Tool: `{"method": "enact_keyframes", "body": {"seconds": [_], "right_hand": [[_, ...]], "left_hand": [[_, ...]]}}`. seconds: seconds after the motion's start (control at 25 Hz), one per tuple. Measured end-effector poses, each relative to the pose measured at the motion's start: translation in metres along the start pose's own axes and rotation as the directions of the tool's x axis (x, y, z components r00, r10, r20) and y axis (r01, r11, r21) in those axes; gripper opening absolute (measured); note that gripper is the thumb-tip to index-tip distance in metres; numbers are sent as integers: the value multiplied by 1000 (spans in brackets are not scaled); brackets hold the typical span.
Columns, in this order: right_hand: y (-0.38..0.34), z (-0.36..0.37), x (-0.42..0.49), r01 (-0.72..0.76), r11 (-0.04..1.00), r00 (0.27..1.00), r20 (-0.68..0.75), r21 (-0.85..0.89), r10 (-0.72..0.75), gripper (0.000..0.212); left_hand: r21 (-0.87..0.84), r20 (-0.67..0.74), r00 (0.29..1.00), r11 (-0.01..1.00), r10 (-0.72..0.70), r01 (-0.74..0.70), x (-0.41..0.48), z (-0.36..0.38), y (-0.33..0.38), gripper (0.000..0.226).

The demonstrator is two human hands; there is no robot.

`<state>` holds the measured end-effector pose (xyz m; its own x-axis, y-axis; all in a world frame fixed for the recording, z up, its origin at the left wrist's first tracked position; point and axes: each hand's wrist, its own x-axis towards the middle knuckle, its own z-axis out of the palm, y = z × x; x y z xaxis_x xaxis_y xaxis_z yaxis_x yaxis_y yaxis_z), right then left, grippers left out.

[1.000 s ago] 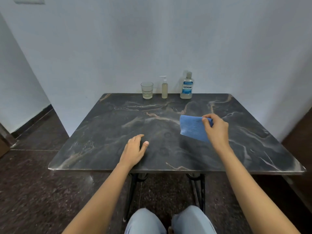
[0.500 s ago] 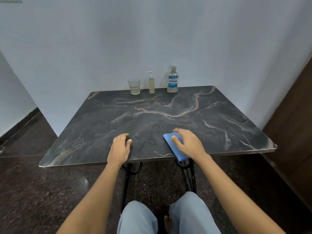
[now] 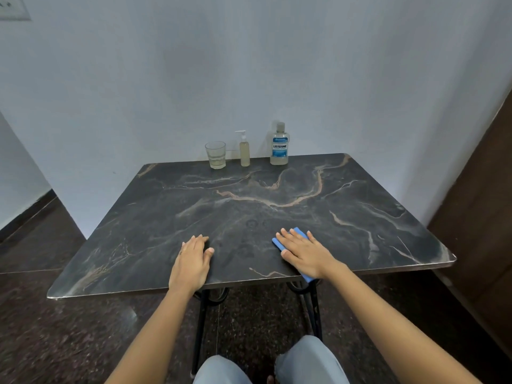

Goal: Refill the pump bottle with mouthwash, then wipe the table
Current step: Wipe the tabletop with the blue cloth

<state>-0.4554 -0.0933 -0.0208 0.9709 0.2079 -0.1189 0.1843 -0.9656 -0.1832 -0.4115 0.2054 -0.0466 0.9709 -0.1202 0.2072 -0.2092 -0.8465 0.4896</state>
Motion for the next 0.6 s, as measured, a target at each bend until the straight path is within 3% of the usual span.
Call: {"method": "enact_keyframes", "body": {"seconds": [0.16,0.4,0.6], "right_hand": [[-23,0,29,-109,994,994,-24,16,109,54],[-34,11,-16,102,995,995,-8,20,-102,51],[22,1,-12,-79,996,997,-23,46,80,51]], "left_hand": [[9,1,1000,1000,-16,16,0,0,3,44],[-20,37,999,999,-24,25,0,-1,0,45],[-35,14,999,999,-38,39,0,4,-3,44]]}}
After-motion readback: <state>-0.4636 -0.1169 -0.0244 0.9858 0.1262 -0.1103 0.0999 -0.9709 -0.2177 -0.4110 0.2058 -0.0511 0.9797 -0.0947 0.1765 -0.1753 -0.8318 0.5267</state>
